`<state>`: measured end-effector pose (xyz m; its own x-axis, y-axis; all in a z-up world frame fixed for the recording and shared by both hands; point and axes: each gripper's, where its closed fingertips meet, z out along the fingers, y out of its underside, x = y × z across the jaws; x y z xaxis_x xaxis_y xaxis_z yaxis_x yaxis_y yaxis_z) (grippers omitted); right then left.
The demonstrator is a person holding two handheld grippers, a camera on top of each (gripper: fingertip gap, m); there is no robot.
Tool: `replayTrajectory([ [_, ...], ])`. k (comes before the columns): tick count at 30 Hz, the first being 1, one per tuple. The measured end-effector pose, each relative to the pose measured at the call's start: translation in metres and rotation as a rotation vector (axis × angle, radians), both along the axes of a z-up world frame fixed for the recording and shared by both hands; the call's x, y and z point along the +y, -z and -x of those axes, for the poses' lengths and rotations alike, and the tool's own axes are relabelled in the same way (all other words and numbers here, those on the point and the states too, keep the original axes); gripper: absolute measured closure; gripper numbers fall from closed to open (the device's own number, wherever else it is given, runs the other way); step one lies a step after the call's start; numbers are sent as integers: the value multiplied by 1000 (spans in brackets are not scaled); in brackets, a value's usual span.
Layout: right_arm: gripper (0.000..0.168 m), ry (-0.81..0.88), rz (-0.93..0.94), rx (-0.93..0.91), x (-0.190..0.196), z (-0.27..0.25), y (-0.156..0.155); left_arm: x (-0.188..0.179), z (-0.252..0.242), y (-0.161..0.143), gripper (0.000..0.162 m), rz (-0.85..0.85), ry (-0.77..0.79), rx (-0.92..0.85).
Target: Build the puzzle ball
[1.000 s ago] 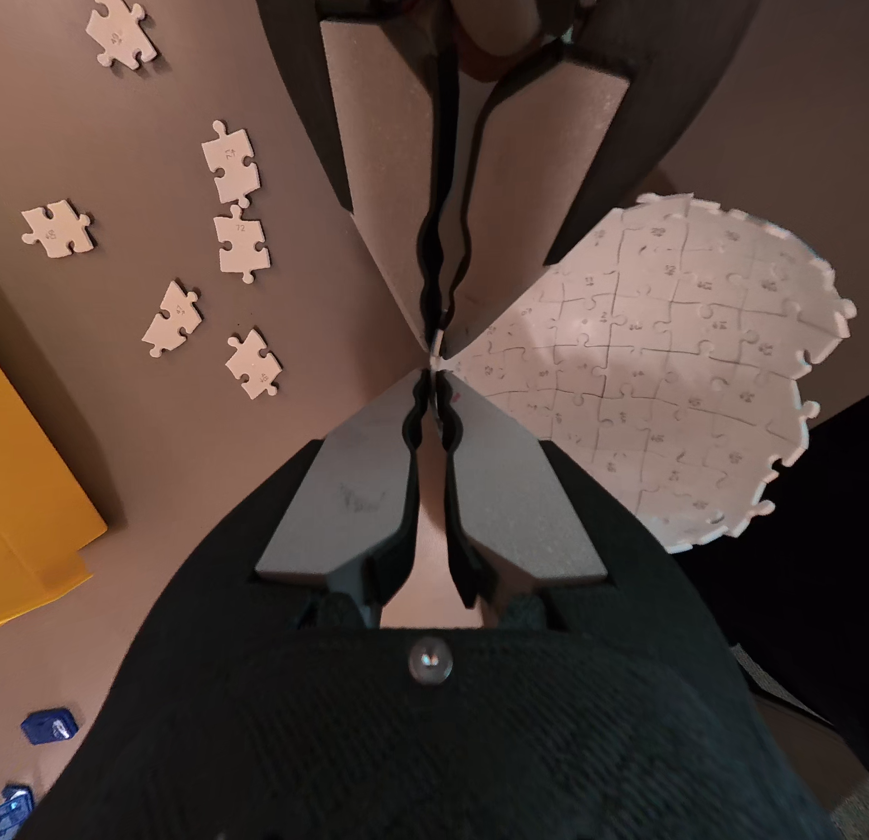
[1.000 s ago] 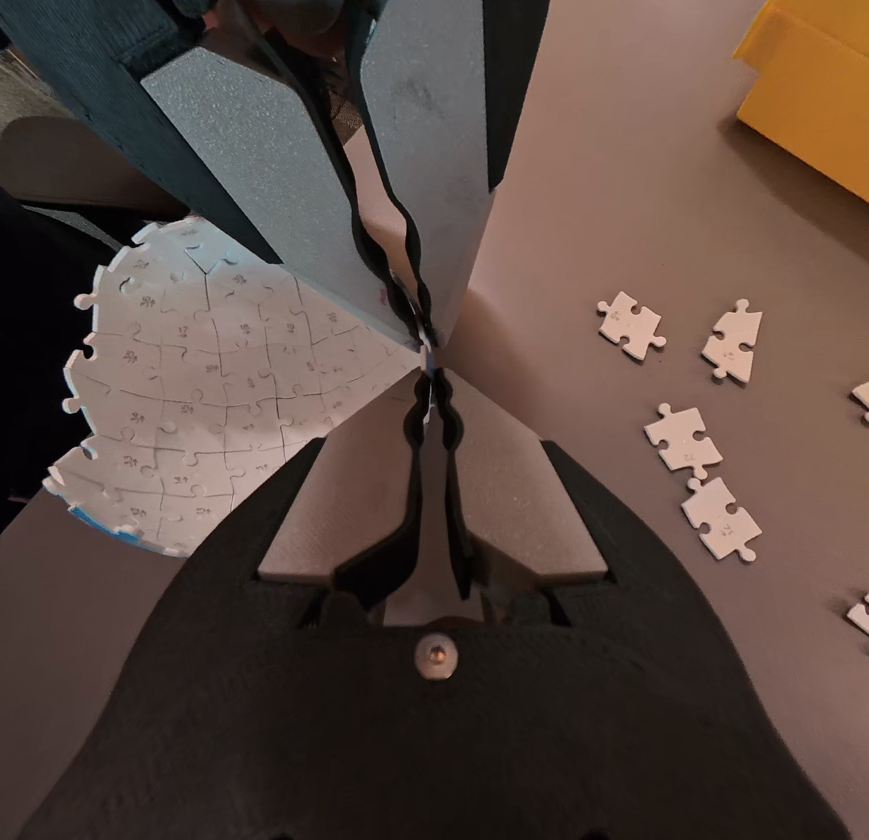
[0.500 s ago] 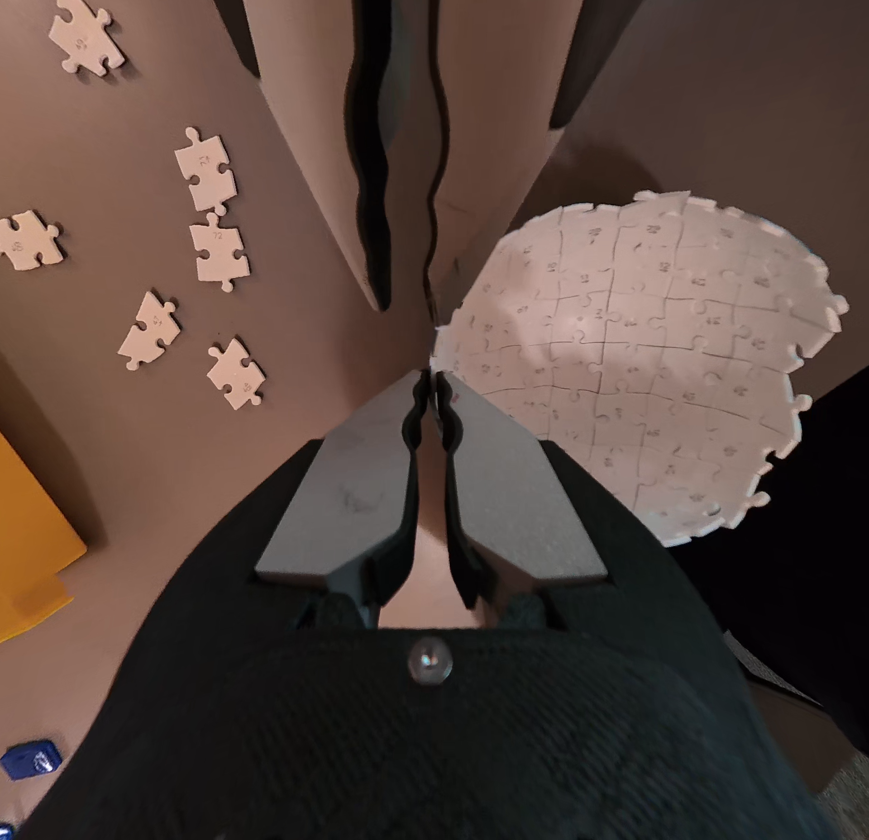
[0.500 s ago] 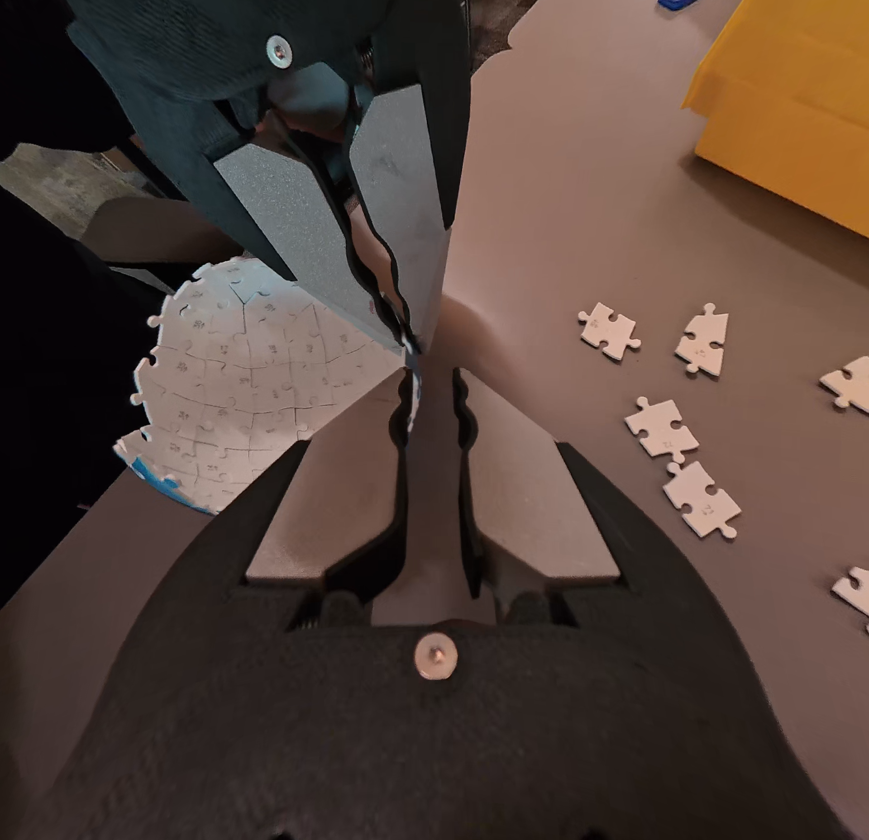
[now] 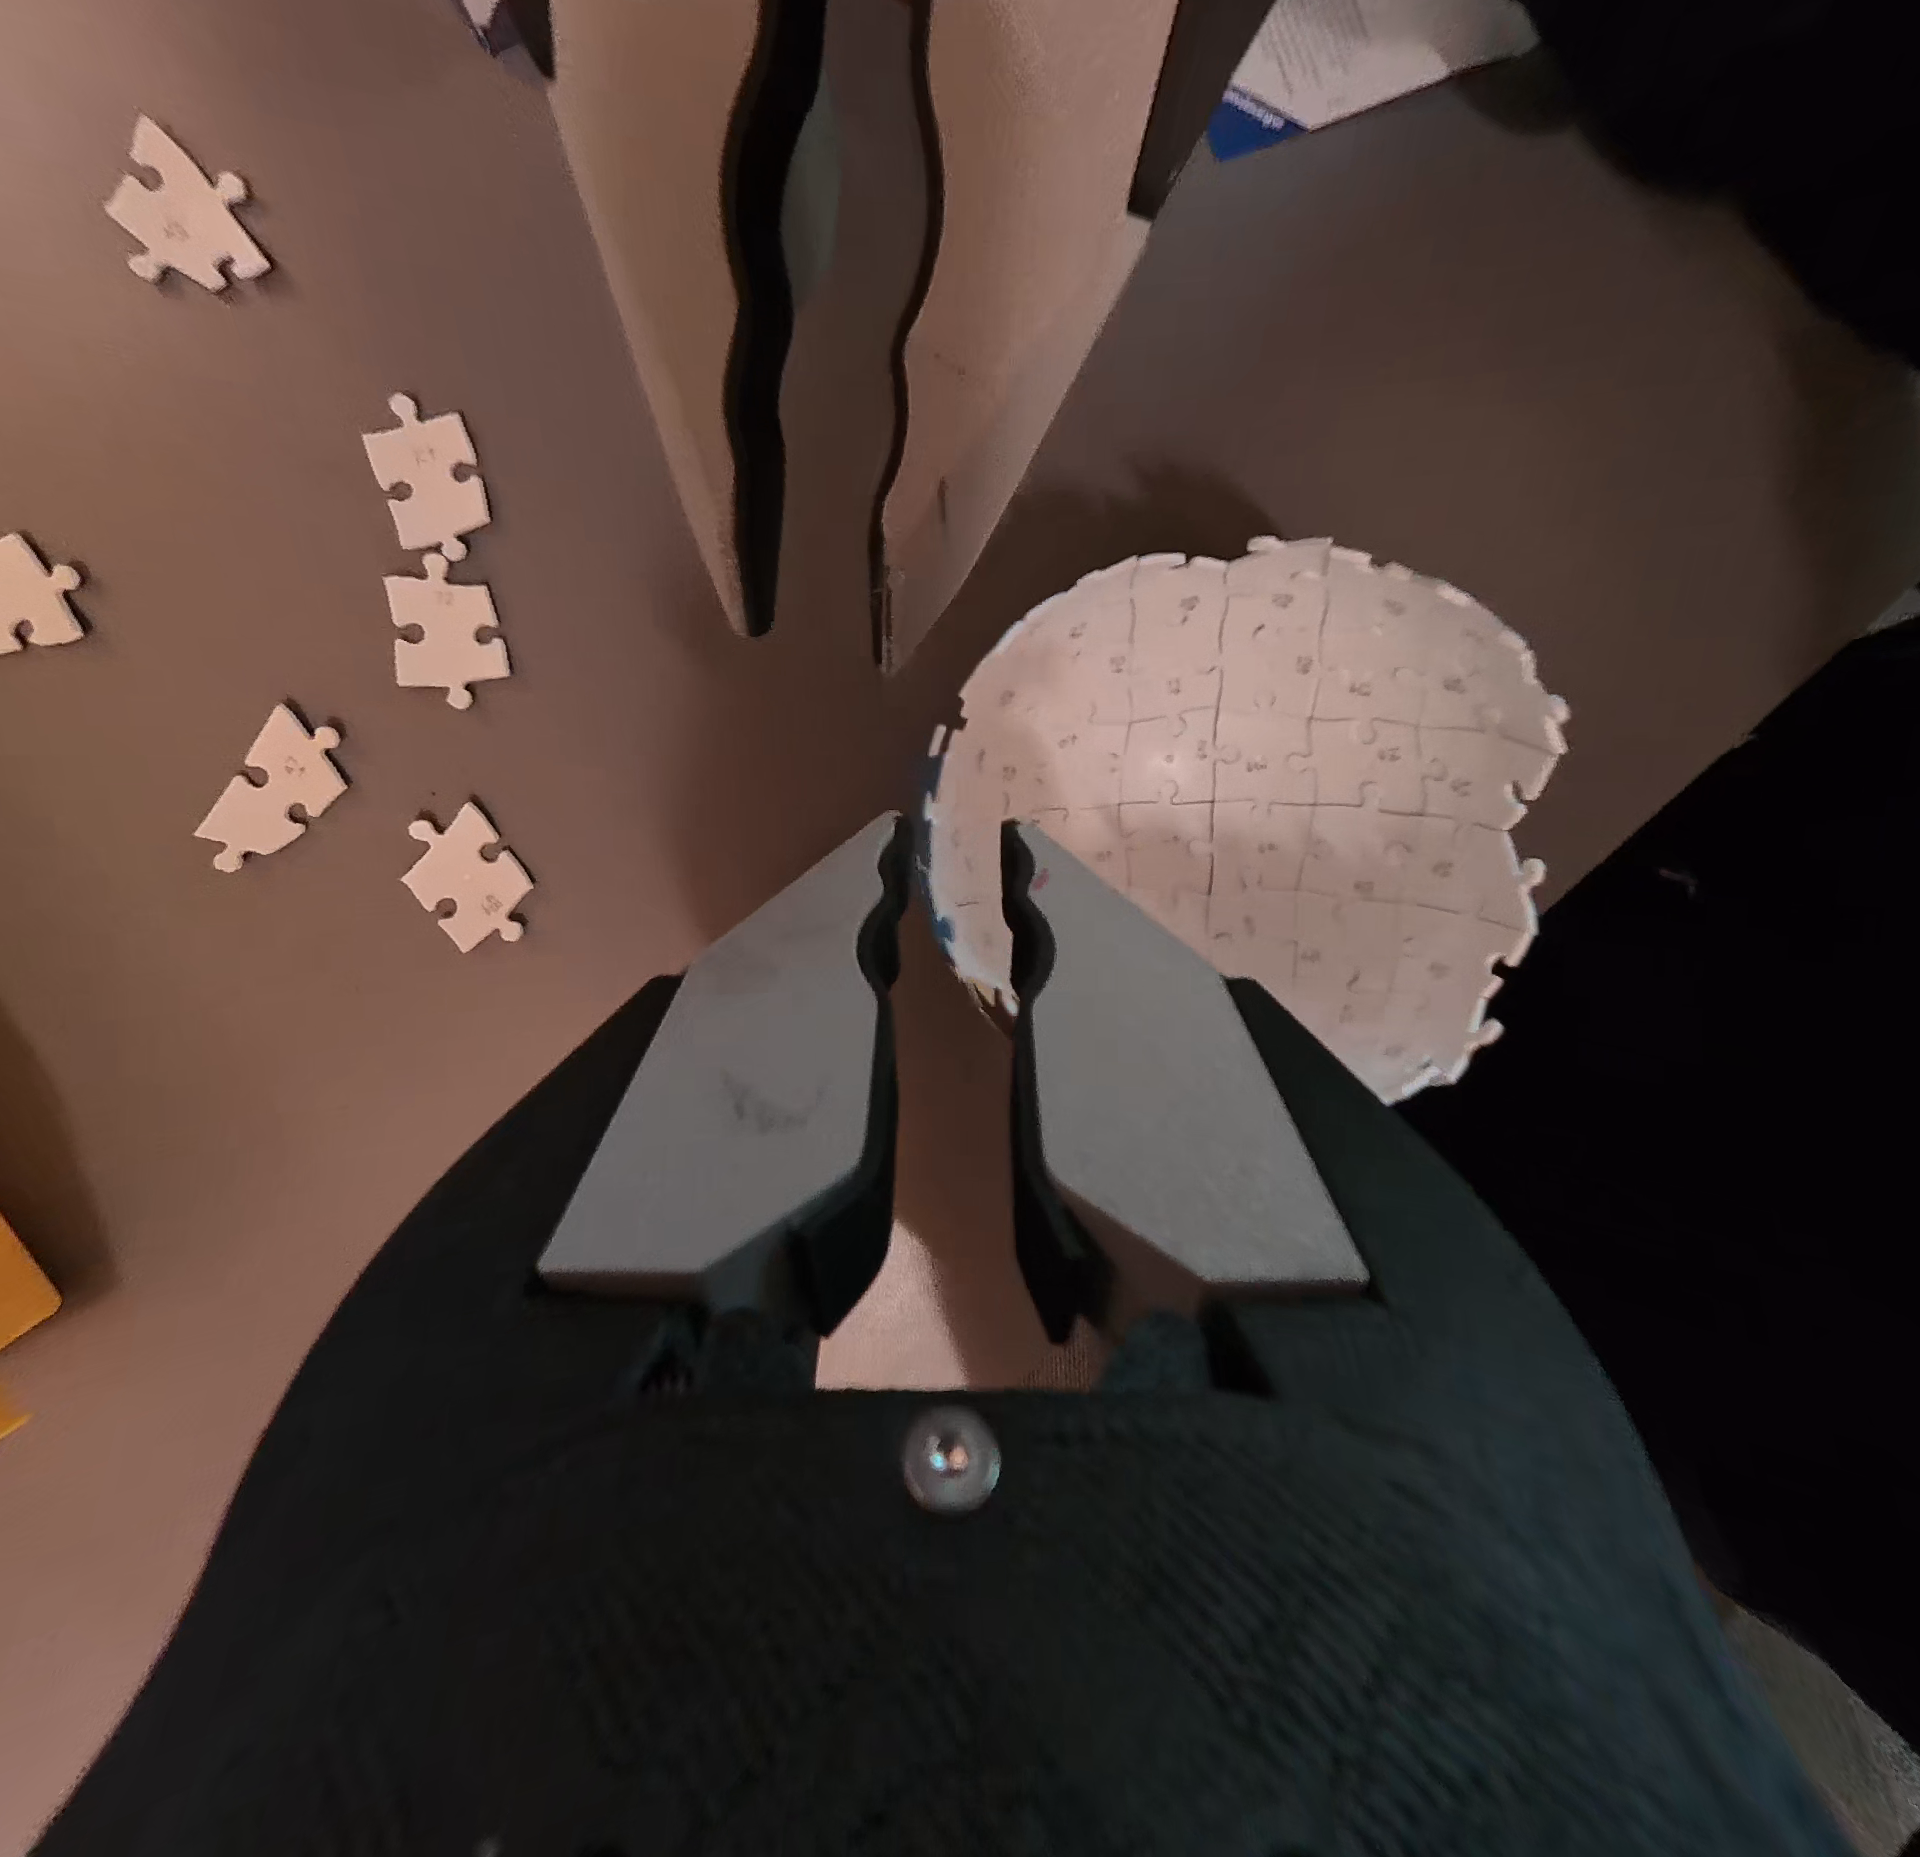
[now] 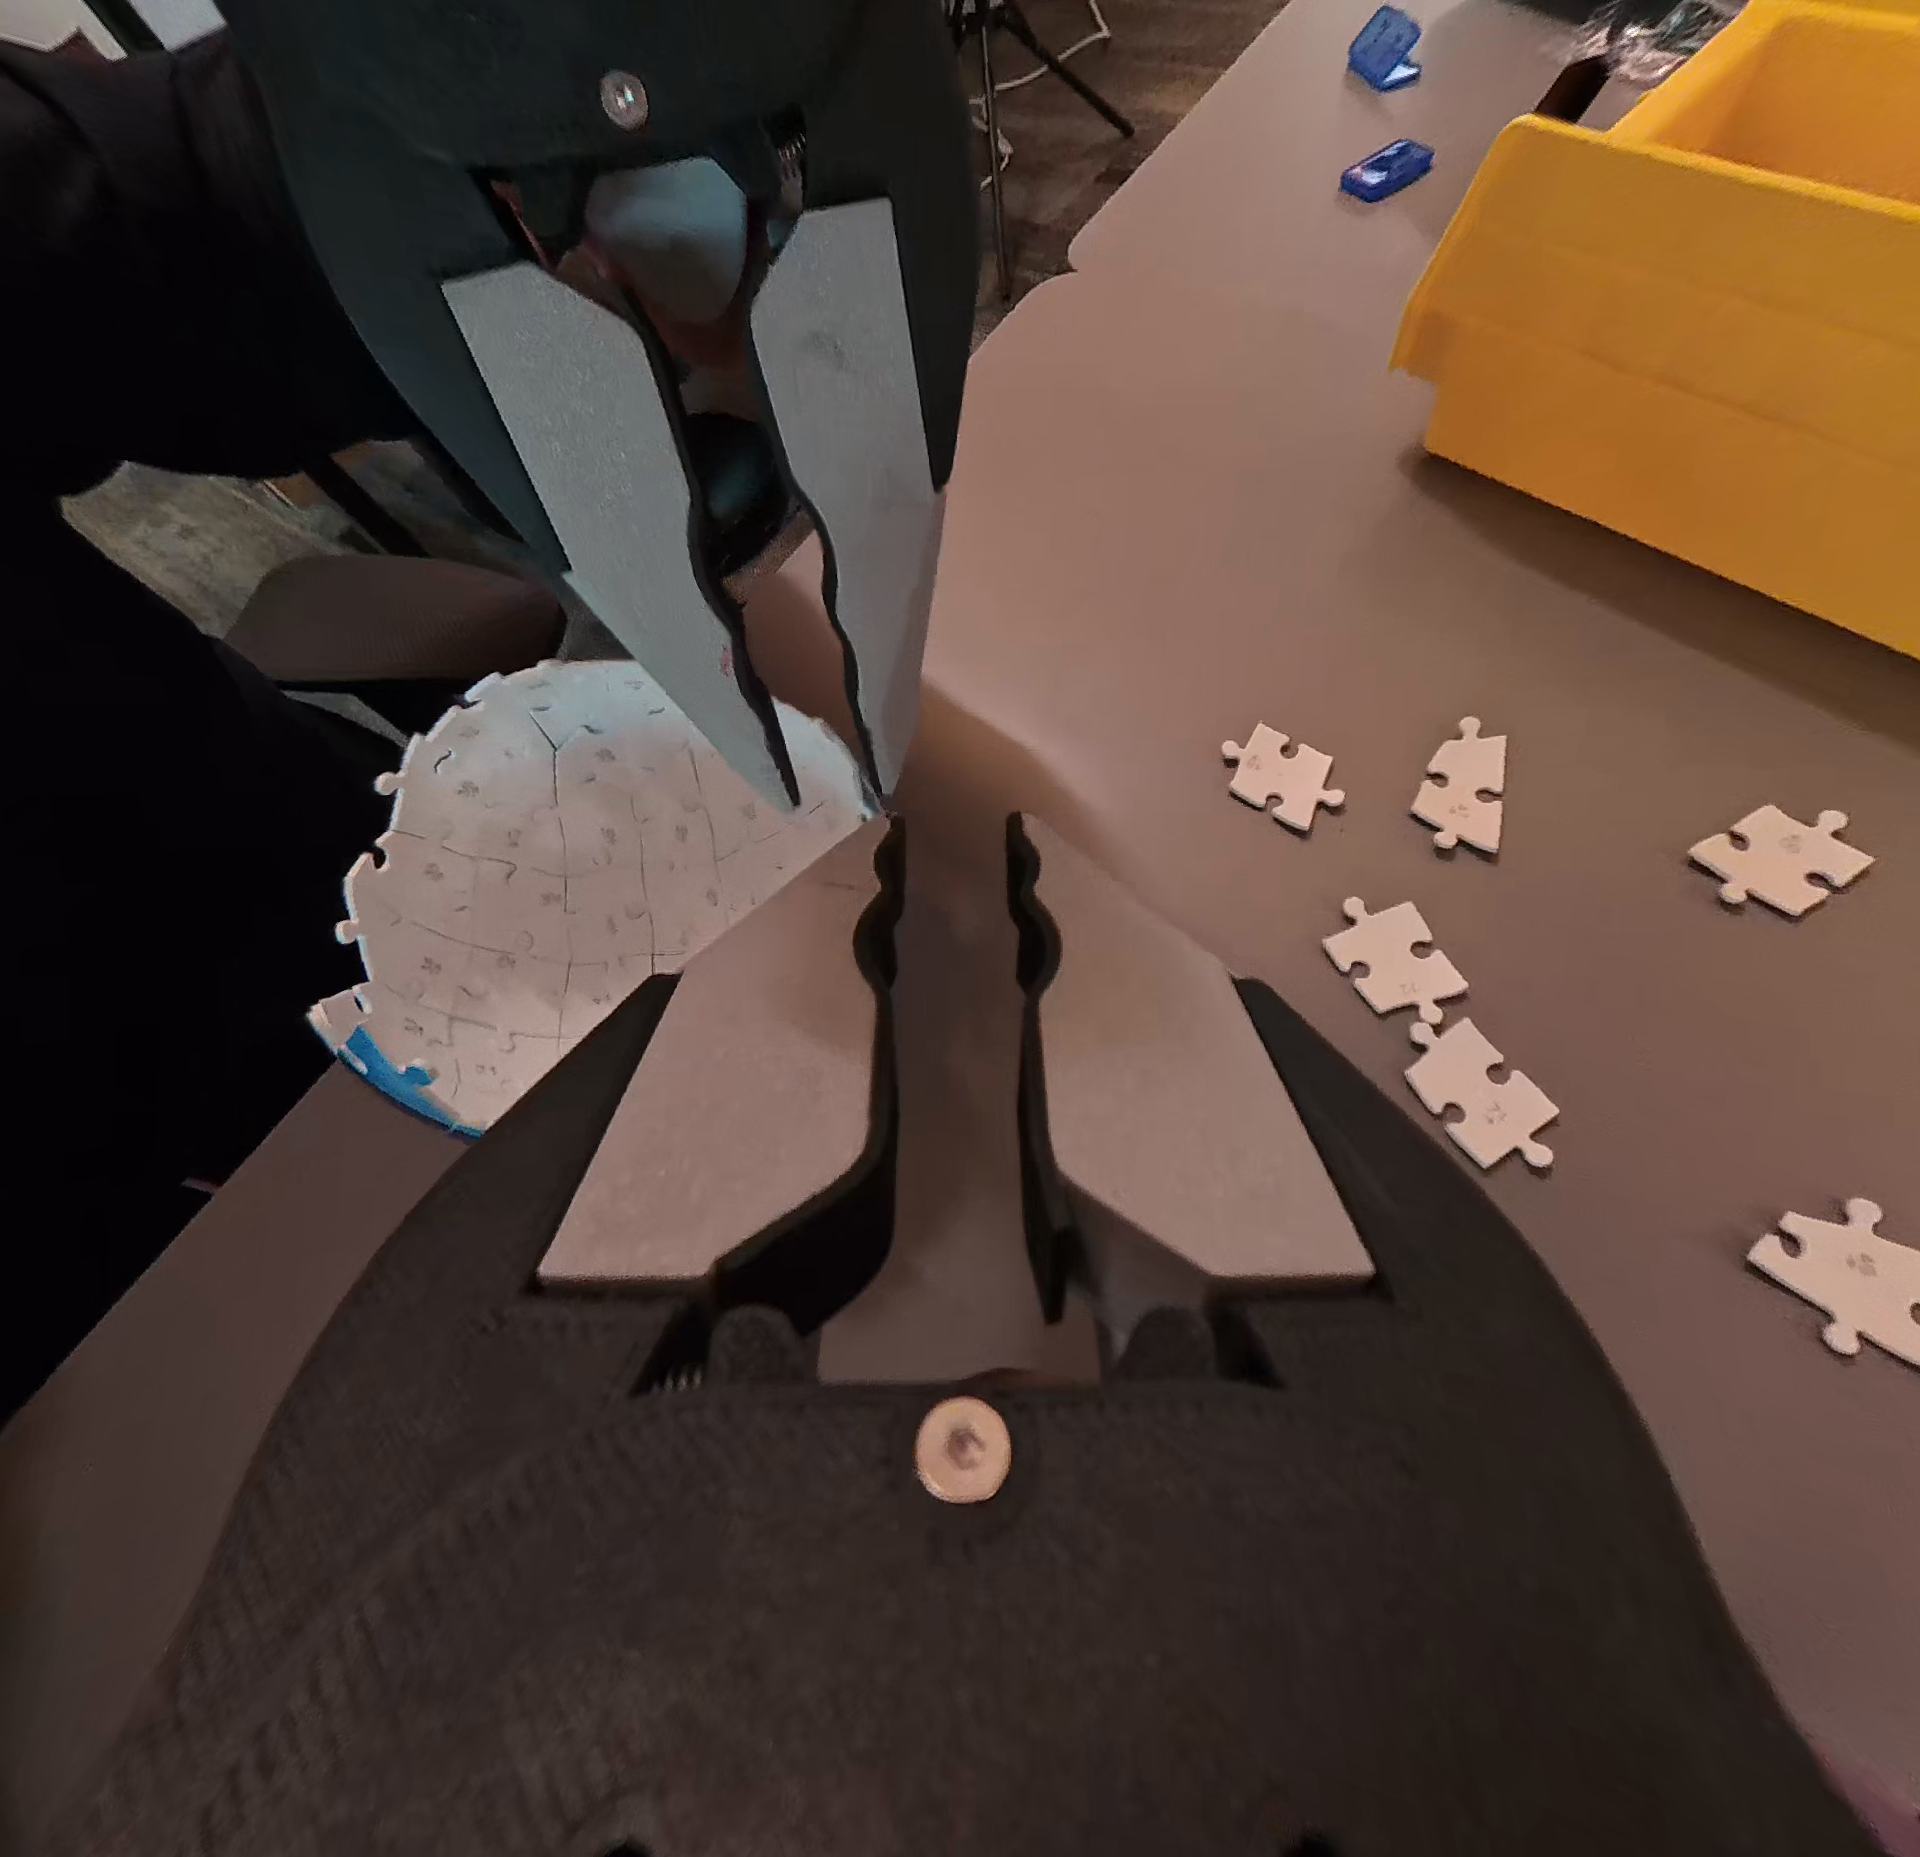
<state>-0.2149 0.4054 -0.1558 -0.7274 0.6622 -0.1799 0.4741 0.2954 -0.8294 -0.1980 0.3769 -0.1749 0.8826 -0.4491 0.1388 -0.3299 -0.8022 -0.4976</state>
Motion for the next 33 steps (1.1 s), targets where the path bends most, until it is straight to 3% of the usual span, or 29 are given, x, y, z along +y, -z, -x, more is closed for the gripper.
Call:
replayTrajectory([
  [7,152,91,-12,55,13,8,-12,12,25,-35,143,-137,-91,-52],
  [12,142,247,-107,73,38,16,-11,37,55,-48,125,-272,-181,-117],
  [19,138,451,-221,34,67,12,7,99,99,-15,120,-407,-279,-169],
  [24,136,560,-231,-61,83,-16,42,135,109,6,122,-509,-309,-233],
  [29,132,664,-211,-136,95,-45,81,138,102,26,124,-519,-254,-261],
  [33,129,741,-186,-115,102,-50,90,134,115,36,122,-539,-261,-186],
])
